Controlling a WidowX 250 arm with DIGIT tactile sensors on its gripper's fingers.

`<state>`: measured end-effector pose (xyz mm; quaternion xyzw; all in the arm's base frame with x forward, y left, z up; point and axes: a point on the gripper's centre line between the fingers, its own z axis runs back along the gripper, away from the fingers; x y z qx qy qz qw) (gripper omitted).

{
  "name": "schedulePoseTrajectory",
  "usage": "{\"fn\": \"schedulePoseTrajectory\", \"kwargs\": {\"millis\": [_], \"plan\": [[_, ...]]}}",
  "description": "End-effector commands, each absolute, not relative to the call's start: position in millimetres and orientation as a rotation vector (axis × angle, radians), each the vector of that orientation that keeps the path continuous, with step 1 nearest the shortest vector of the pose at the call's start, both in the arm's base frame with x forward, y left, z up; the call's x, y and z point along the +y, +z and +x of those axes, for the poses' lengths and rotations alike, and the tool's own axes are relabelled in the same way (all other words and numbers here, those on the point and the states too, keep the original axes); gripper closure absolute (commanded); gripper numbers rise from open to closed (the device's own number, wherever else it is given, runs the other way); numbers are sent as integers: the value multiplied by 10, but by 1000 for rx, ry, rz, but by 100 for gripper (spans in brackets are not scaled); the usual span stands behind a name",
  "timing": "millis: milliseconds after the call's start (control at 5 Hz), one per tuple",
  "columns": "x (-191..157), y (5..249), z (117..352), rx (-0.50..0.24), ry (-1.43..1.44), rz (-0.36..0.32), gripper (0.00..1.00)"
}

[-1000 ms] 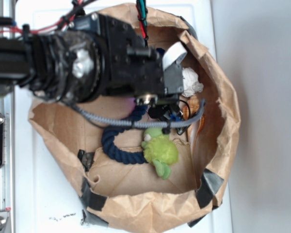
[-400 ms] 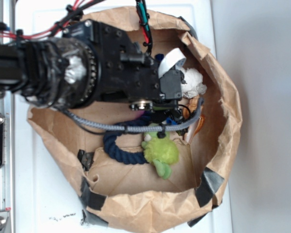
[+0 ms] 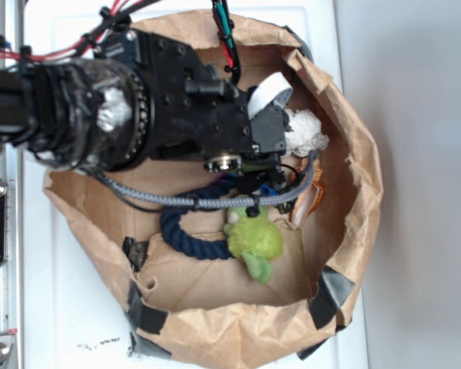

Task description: Grab the blue rope.

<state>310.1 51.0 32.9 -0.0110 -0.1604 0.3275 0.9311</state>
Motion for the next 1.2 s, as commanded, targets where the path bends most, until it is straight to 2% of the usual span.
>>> {"fn": "schedulePoseTrajectory", "kwargs": {"millis": [0, 200, 400, 600, 800, 1000], "plan": [[617, 1247, 3019, -354, 668, -165, 100], [578, 1545, 2957, -361, 639, -164, 100], [509, 1811, 2919, -346, 612, -99, 100], [419, 1907, 2866, -392, 607, -18, 100], [372, 1946, 2812, -436, 609, 16, 100], [273, 1858, 2705, -567, 523, 147, 0]]}}
